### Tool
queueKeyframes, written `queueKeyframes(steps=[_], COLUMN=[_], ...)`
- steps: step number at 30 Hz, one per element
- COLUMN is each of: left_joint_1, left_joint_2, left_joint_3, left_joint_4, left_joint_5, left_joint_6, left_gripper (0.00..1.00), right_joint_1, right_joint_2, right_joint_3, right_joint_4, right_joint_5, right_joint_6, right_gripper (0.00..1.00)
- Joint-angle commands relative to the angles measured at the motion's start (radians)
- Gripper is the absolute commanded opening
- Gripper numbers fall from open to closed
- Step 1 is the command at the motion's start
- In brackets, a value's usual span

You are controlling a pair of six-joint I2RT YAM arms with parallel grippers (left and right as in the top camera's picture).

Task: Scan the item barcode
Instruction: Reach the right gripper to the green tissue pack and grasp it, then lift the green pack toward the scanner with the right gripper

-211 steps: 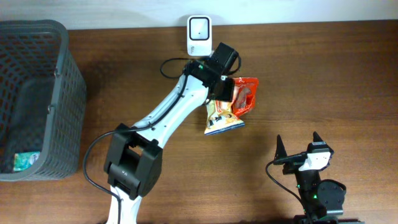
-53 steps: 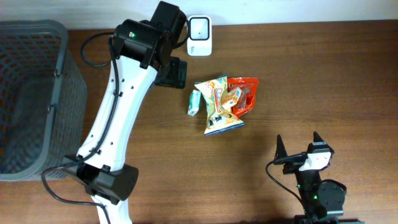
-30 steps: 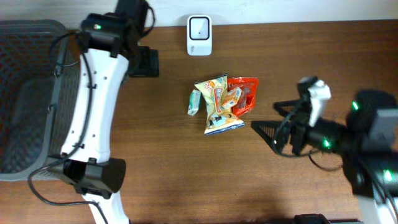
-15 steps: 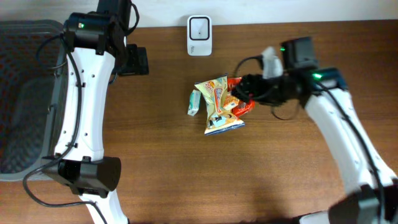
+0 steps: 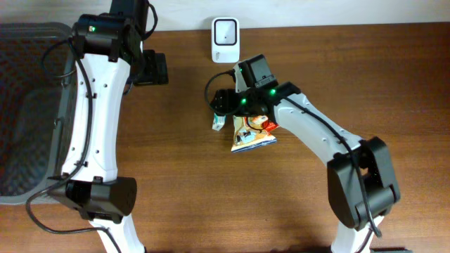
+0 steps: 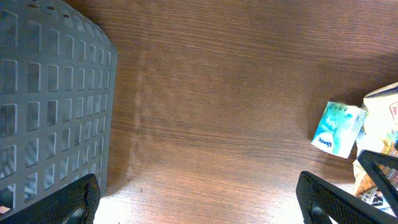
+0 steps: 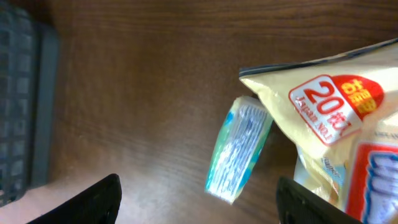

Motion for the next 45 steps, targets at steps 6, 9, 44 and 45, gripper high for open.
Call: queueKeyframes(steps=[6,9,44,45], left_joint_1=[0.005,0.005,0.002,0.002], left_joint_2=[-0.001,-0.001,-0.001,-0.001], left_joint_3=[0.005,0.005,0.005,0.005], left_joint_4=[0.001,0.001,0.001,0.001], left_joint_5=[0.007,0.007,0.007,0.007], left_joint_6=[0.005,0.005,0.005,0.005], left_gripper=[0.99,0.99,0.99,0.99], right_joint_1=[0.053,0.053,-0.266,-0.240], right_joint_2=[0.116,0.139,0.151,0.151], right_joint_3=[0.017,0.017,0.571,0.571], right_joint_4=[0.072,0.071,-0.269,-0.179], right_joint_5=[0.130,0.158,-0.182,0.001], right_joint_6=[0.009,0.008,0.163,0.155], right_gripper=[0.75,0.68,0.04,0.04])
